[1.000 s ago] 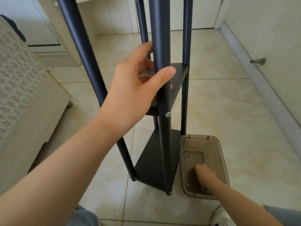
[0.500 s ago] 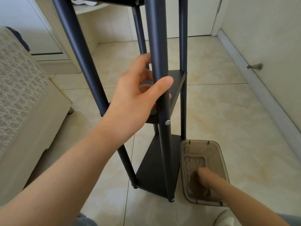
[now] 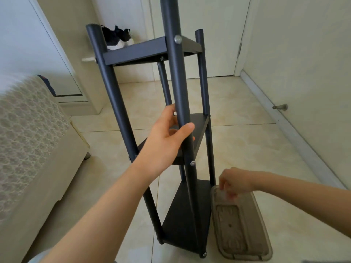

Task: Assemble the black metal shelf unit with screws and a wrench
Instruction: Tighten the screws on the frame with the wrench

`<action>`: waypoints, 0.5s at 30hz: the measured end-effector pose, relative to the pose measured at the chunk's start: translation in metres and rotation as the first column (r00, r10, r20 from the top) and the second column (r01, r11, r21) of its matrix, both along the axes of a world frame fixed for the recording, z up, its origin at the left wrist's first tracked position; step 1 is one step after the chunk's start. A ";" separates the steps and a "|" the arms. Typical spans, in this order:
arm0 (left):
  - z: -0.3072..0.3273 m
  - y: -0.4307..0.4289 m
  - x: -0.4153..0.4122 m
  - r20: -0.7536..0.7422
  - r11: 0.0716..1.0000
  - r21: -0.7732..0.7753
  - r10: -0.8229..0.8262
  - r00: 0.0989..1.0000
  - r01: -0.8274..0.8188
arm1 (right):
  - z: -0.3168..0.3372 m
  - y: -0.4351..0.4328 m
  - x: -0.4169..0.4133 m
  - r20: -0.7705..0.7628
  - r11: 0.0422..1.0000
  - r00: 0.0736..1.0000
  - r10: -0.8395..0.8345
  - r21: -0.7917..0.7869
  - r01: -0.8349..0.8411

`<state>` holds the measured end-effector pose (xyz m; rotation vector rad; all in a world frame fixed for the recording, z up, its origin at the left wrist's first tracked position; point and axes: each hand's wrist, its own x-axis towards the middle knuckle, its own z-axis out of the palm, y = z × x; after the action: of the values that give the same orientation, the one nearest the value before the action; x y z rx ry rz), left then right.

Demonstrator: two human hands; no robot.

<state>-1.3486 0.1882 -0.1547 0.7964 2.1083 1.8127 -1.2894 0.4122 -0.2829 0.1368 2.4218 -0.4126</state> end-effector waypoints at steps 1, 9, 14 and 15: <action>0.001 -0.002 -0.001 0.005 1.000 -0.006 -0.019 1.000 0.019 | 0.021 -0.003 0.000 -0.051 0.999 0.999 -0.008 -0.052 0.006; 0.005 -0.007 0.006 -0.008 0.999 0.036 -0.001 1.000 0.001 | 0.145 -0.036 0.015 -0.387 0.762 0.823 -0.417 -0.642 0.084; 0.007 -0.013 0.012 -0.051 0.997 0.054 0.048 0.998 -0.046 | 0.165 -0.060 0.007 -0.532 0.705 0.680 -0.505 -0.709 -0.031; 0.007 -0.015 0.013 -0.057 0.997 0.050 0.056 0.997 -0.053 | 0.165 -0.064 0.004 -0.527 0.680 0.668 -0.526 -0.732 -0.043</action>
<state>-1.3360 0.1732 -0.1476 0.8212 2.1498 1.8965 -1.2854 0.3487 -0.1181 -0.0225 2.7596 -1.8069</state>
